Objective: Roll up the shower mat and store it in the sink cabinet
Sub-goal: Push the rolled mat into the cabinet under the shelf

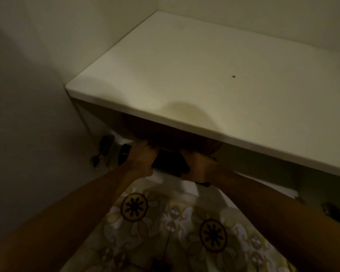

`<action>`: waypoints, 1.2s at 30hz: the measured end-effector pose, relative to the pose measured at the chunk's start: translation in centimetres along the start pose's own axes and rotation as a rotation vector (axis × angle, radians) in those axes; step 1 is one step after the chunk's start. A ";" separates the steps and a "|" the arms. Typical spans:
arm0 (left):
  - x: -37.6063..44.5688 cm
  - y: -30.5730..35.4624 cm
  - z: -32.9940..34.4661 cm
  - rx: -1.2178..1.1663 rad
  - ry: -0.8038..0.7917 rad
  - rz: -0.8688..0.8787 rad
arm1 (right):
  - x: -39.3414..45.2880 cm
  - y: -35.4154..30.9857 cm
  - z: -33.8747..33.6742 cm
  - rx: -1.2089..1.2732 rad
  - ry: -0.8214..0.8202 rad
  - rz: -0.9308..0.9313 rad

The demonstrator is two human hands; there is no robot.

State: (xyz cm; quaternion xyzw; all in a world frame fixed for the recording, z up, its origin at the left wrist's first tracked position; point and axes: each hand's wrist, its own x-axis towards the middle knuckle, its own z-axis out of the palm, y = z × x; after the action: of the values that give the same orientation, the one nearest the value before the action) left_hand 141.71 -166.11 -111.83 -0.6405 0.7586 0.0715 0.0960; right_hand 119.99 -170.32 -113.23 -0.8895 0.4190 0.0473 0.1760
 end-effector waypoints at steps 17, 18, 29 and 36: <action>1.7 -1.9 2.5 0.150 -0.080 0.056 | -3.9 1.7 1.1 -0.270 -0.023 0.158; 1.6 -2.0 2.5 0.154 -0.066 0.046 | -3.9 1.6 1.2 -0.271 -0.028 0.160; 2.9 -3.5 3.2 0.169 0.024 0.008 | -2.1 0.0 1.3 -0.225 -0.057 0.225; 3.2 -3.7 2.3 0.141 -0.194 -0.004 | -3.0 0.8 0.6 -0.234 -0.103 0.215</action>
State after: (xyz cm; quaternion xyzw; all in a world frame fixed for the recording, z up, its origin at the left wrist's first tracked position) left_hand 145.00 -169.24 -114.74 -0.6236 0.7477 0.0796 0.2137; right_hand 117.53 -168.43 -113.28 -0.8505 0.4936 0.1598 0.0866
